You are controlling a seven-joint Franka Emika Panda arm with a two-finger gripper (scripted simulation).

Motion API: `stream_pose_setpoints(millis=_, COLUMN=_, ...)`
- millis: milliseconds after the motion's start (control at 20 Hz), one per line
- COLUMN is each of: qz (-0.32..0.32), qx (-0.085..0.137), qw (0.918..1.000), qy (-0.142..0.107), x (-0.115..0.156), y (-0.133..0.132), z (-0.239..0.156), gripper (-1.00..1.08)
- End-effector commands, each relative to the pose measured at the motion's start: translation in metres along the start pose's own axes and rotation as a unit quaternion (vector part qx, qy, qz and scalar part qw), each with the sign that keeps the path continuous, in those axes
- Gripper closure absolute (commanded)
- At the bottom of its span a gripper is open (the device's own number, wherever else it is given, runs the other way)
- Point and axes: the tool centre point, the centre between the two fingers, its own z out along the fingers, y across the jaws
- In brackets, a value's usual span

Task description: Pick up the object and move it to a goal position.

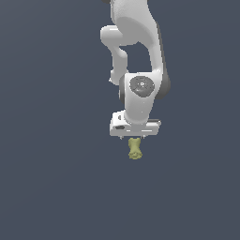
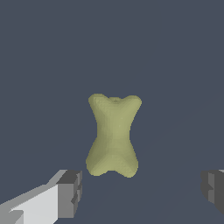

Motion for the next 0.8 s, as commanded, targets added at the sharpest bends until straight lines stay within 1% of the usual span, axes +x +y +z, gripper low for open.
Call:
stream_pose_setpoints(millis=0, qz=0.010, qx=0.002, qw=0.9999, qy=0.006, x=0.009, y=-0.008, z=0.007, gripper=-0.92)
stream_pose_setpoints(millis=300, qz=0.023, qx=0.005, qw=0.9996, qy=0.013, x=0.020, y=-0.017, z=0.016, gripper=-0.92)
stream_pose_setpoints(millis=550, qz=0.022, qx=0.005, qw=0.9997, qy=0.012, x=0.020, y=-0.017, z=0.017, gripper=-0.92)
stream_pose_setpoints(millis=750, qz=0.023, qx=0.005, qw=0.9997, qy=0.012, x=0.020, y=-0.018, z=0.031, gripper=-0.92)
